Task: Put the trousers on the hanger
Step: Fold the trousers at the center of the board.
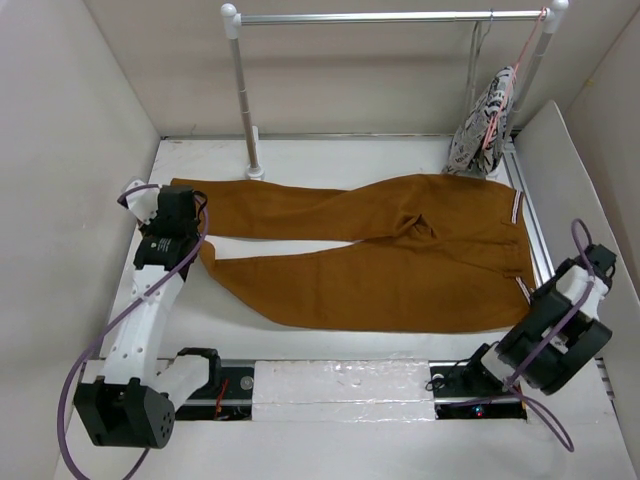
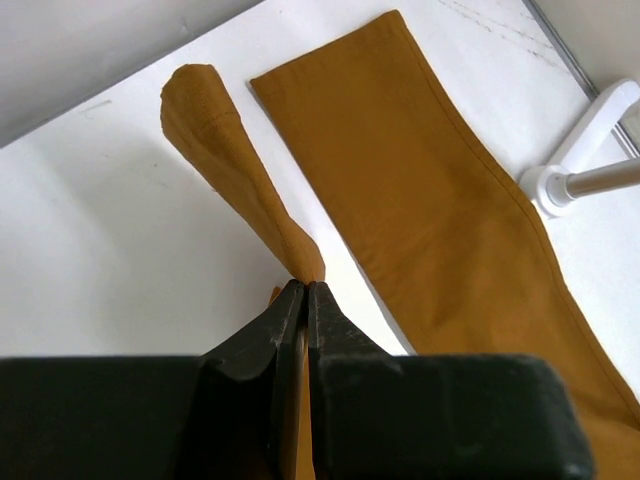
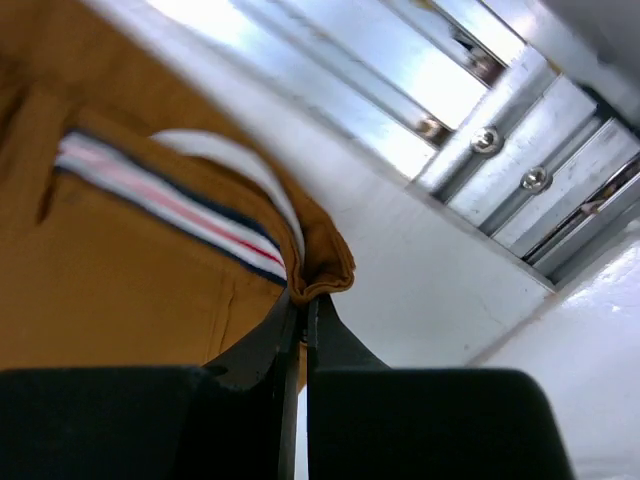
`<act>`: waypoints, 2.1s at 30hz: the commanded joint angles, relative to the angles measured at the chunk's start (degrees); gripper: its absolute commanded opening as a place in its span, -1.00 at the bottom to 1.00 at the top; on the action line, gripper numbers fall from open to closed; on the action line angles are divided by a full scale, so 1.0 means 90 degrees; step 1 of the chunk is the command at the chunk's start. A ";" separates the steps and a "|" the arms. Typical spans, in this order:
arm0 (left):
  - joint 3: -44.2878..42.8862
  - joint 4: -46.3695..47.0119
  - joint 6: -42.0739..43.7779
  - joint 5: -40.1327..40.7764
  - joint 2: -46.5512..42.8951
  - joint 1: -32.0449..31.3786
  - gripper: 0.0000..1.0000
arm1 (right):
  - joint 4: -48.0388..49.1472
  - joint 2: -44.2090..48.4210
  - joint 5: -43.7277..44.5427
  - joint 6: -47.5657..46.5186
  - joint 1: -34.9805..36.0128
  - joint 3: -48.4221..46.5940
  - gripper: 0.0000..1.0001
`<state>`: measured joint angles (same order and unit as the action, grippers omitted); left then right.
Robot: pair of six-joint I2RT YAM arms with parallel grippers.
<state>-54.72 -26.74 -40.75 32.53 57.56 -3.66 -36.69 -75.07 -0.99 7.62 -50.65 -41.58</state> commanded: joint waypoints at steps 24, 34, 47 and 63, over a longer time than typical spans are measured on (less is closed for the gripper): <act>-0.1869 -0.0388 0.0426 0.1239 0.2403 0.0876 -1.00 | 0.0043 -0.2460 0.0169 0.0472 0.2679 -0.5487 -1.00; -0.4794 -0.1160 0.0766 0.1659 0.5204 0.0876 -1.00 | 0.0033 -0.4646 -0.0465 0.0706 0.2620 -0.7712 -1.00; -0.7857 -0.0839 0.1607 0.0439 0.7689 0.0817 0.46 | 0.0853 -0.6104 -0.1110 0.1058 0.2678 -0.9247 0.37; -0.2495 0.0247 0.0320 -0.2736 0.5313 0.1139 0.47 | 0.2885 -0.2538 -0.2008 0.0639 0.2143 -0.3008 -0.08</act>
<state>-80.31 -25.43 -35.00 15.55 102.67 6.50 -17.98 -96.55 -14.74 13.52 -28.73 -74.67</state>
